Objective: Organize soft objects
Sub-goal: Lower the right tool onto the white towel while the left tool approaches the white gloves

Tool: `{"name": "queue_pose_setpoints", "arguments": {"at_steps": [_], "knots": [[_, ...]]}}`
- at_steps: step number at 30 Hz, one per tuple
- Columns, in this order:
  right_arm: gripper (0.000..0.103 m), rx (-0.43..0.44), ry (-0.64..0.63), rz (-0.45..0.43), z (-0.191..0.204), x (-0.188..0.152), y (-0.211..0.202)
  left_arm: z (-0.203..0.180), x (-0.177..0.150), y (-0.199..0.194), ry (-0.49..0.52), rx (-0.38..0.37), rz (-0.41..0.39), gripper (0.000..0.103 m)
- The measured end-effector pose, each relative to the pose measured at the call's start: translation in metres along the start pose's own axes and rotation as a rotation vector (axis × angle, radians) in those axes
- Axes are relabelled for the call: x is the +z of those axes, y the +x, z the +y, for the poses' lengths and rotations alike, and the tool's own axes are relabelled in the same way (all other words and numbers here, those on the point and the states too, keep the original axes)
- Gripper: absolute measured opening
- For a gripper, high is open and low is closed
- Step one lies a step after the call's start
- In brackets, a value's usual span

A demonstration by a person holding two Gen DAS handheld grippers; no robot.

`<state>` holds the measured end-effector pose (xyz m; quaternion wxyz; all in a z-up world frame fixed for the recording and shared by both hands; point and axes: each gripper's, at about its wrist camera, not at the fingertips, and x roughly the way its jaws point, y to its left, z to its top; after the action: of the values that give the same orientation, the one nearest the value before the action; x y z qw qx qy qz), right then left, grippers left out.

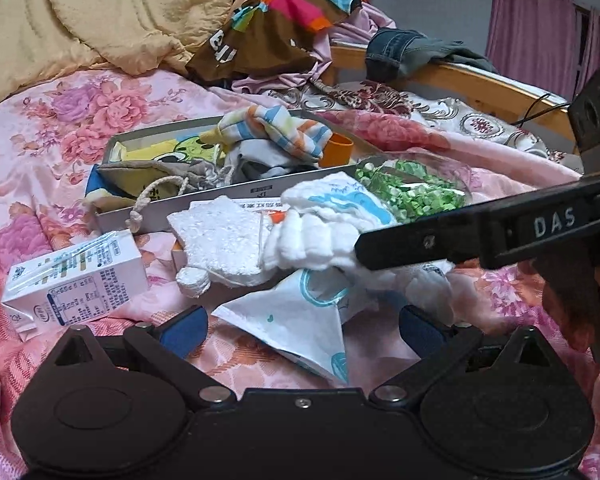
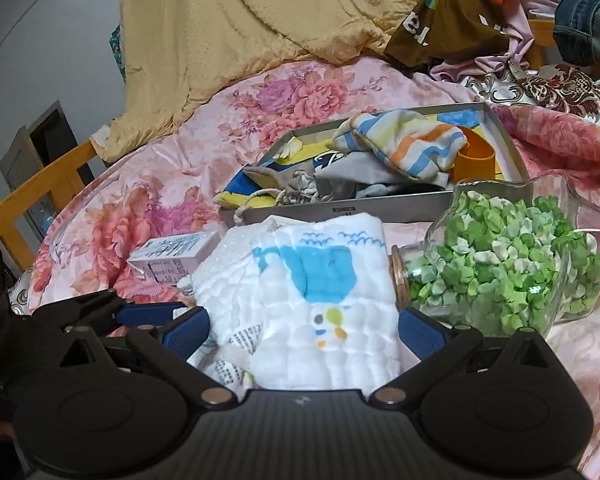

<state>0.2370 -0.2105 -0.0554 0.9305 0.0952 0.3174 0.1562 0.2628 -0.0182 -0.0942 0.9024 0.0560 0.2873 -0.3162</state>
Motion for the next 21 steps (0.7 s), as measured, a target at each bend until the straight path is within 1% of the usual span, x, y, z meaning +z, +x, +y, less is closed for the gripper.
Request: {"name": "queue_pose_setpoints", "arguments": {"at_steps": [2, 4, 6, 11, 13, 15, 16, 19, 21], "knots": [[0.102, 0.012, 0.005, 0.001, 0.0007, -0.0005, -0.0007, 0.0006, 0.0003, 0.0004, -0.003, -0.013, -0.005, 0.095], [0.101, 0.022, 0.02, 0.003, -0.0001, -0.0005, -0.0009, -0.001, -0.0007, 0.0002, -0.004, -0.009, -0.009, 0.091], [0.099, 0.027, 0.033, 0.007, -0.0016, -0.0005, -0.0007, -0.0013, -0.0013, -0.0002, -0.01, -0.014, -0.013, 0.085], [0.092, 0.042, 0.055, 0.021, -0.0036, -0.0011, 0.0008, -0.0023, -0.0014, -0.0015, -0.014, -0.012, -0.025, 0.079], [0.089, 0.045, 0.048, 0.026, -0.0016, -0.0013, 0.0012, -0.003, -0.0017, -0.0015, -0.008, -0.007, -0.025, 0.075], [0.084, 0.046, 0.039, 0.031, 0.0, -0.0018, 0.0017, -0.0041, -0.0019, -0.0001, -0.002, 0.008, -0.02, 0.066], [0.083, 0.046, 0.037, 0.033, 0.0012, -0.002, 0.0022, -0.0045, -0.0023, 0.0007, -0.002, 0.015, -0.015, 0.064], [0.079, 0.049, 0.035, 0.036, 0.0026, -0.0022, 0.0032, -0.0041, -0.0025, 0.0012, -0.011, 0.02, -0.014, 0.062], [0.074, 0.051, 0.036, 0.04, 0.0032, -0.0023, 0.0035, -0.0041, -0.0026, 0.0012, -0.007, 0.022, -0.014, 0.061]]}}
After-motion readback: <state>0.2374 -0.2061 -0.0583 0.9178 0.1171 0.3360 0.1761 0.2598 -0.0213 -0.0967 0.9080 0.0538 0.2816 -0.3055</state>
